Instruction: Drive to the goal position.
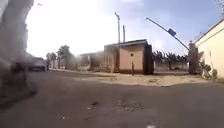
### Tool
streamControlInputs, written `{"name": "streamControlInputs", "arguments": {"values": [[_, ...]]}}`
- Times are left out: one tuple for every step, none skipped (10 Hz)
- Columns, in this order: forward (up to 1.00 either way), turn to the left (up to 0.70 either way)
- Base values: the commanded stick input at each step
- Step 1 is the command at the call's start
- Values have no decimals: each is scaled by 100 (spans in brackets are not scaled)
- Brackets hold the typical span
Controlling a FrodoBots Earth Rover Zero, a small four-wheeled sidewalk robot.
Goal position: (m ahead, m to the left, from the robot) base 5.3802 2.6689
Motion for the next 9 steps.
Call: {"name": "streamControlInputs", "arguments": {"values": [[100, 0], [100, 0], [100, 0], [100, 9], [100, 24], [100, 27], [100, 0], [100, 0], [100, 0]]}}
